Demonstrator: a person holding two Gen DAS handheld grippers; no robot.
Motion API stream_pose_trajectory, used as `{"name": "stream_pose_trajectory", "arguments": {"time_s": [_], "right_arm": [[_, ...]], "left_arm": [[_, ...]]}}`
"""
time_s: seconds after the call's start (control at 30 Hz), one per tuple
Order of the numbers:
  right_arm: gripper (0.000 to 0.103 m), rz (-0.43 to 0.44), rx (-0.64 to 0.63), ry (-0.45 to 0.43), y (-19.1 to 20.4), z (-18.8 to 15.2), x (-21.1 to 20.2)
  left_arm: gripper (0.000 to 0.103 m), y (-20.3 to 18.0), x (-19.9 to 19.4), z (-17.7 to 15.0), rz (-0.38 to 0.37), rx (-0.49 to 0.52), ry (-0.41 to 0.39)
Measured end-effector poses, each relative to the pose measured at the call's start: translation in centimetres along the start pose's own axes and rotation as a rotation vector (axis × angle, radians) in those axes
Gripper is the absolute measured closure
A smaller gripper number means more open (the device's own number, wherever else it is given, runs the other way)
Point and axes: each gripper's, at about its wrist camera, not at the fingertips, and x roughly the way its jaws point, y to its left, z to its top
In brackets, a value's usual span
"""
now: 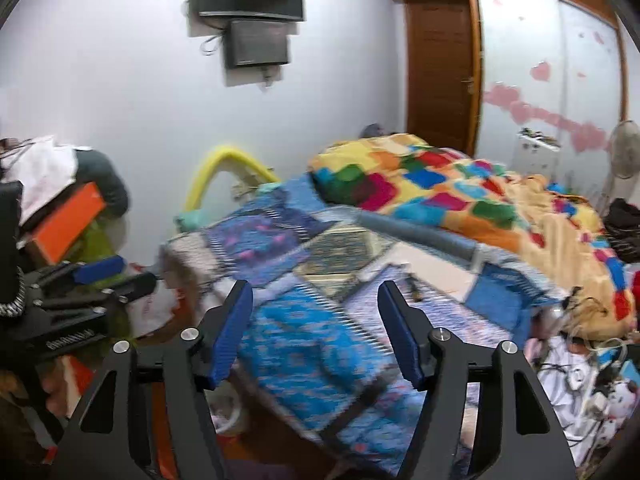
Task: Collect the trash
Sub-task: 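Move both open tools back over the quilt, then grasp the black striped box with the right gripper while the left gripper grasps the toothpaste tube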
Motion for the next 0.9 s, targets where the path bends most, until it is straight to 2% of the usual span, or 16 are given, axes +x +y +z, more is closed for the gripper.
{"name": "stream_pose_trajectory", "arguments": {"time_s": [0.17, 0.47, 0.73, 0.9], "right_arm": [[0.035, -0.076, 0.020, 0.031, -4.0, -0.3, 1.9], [0.035, -0.131, 0.081, 0.122, -9.7, -1.9, 6.4], [0.035, -0.134, 0.090, 0.196, -12.5, -3.6, 12.7], [0.035, -0.084, 0.061, 0.260, -13.2, -4.7, 18.0]], "left_arm": [[0.029, -2.7, 4.1, 1.5, -0.026, 0.029, 0.040], [0.029, -6.1, 11.5, 3.1, -0.063, 0.071, 0.097], [0.029, -7.6, 19.0, 2.8, -0.069, 0.093, 0.169], [0.029, -8.0, 23.4, 2.1, -0.054, 0.100, 0.208]]}}
